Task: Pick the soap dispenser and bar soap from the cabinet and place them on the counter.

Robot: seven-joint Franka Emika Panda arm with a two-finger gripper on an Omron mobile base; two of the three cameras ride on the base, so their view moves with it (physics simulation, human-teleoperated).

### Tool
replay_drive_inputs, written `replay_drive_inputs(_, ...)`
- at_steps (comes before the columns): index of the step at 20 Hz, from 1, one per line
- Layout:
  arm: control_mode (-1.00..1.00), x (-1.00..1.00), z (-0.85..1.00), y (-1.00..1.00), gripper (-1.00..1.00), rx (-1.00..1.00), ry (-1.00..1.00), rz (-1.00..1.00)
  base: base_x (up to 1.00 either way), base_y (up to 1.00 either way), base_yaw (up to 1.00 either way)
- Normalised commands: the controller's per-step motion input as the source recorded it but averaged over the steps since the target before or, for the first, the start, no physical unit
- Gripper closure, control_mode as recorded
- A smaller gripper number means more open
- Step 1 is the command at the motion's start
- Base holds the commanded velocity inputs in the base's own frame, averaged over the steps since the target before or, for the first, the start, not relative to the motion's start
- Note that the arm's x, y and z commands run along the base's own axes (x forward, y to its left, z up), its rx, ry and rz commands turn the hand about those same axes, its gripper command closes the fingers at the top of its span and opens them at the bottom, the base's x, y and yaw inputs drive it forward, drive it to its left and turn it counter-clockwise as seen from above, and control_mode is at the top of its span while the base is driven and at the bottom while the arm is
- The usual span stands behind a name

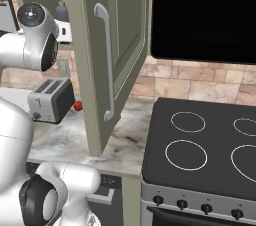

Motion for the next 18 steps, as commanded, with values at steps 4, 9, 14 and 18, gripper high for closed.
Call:
replay_drive_inputs(4,-1.00,0.36,-0.02,-0.03,-1.00,0.00,0.00,0.03,0.00,0.00,0.00)
replay_drive_inputs(9,-1.00,0.46,-0.12,-0.01,-1.00,0.00,-0.01,0.02,0.00,0.00,0.00)
replay_drive_inputs(14,-1.00,0.40,-0.02,-0.02,-1.00,0.00,0.00,0.01,0.00,0.00,0.00)
replay_drive_inputs(18,-1.00,0.43,0.06,-0.01,-1.00,0.00,0.06,0.03,0.00,0.00,0.00)
